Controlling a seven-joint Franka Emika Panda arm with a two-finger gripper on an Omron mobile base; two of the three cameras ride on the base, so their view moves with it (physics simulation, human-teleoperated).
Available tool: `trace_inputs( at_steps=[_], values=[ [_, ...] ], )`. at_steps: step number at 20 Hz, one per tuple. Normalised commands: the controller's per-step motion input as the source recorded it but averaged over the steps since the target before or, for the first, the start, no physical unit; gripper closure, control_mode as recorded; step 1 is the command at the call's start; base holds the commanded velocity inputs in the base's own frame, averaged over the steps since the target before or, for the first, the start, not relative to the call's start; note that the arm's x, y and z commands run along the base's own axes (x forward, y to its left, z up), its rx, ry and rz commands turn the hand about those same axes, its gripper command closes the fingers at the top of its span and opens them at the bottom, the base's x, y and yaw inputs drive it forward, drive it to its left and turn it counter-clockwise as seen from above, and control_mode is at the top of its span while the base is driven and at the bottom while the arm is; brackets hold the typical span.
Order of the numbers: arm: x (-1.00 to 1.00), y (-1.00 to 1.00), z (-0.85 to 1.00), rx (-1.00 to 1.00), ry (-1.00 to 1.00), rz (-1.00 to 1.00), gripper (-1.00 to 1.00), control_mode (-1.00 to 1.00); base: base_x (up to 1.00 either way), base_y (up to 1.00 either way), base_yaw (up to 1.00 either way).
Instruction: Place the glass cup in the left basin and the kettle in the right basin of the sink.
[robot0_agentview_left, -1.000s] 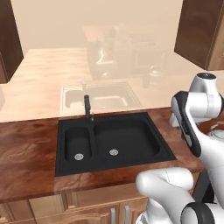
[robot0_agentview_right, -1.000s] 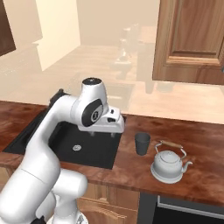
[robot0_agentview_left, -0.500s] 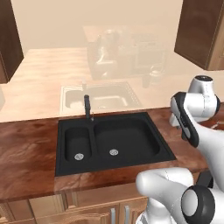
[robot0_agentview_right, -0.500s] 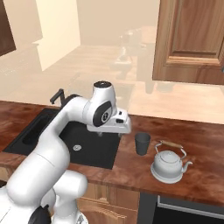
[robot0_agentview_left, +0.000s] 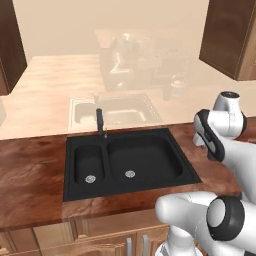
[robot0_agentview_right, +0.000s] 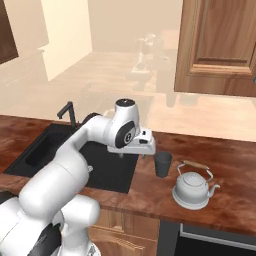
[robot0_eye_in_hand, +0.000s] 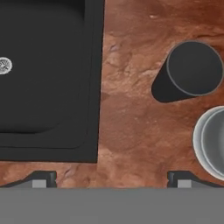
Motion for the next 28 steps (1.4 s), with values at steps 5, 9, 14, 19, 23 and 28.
trace_inputs(
  at_steps=[5, 9, 14, 19, 23, 28],
  values=[
    [0.28, -0.20, -0.07, 0.00, 0.00, 0.00, -1.00, -1.00, 0.00, 0.00, 0.00],
    [0.29, -0.21, -0.02, 0.00, 0.00, 0.00, -1.00, -1.00, 0.00, 0.00, 0.00],
    [0.27, -0.19, -0.06, 0.00, 0.00, 0.00, -1.00, -1.00, 0.00, 0.00, 0.00],
    [0.24, -0.21, -0.10, 0.01, 0.00, 0.00, -1.00, -1.00, 0.00, 0.00, 0.00],
    [0.17, -0.18, -0.18, 0.02, 0.00, 0.00, -1.00, -1.00, 0.00, 0.00, 0.00],
    [0.18, -0.15, -0.15, 0.02, 0.00, 0.00, -1.00, -1.00, 0.00, 0.00, 0.00]
  ],
)
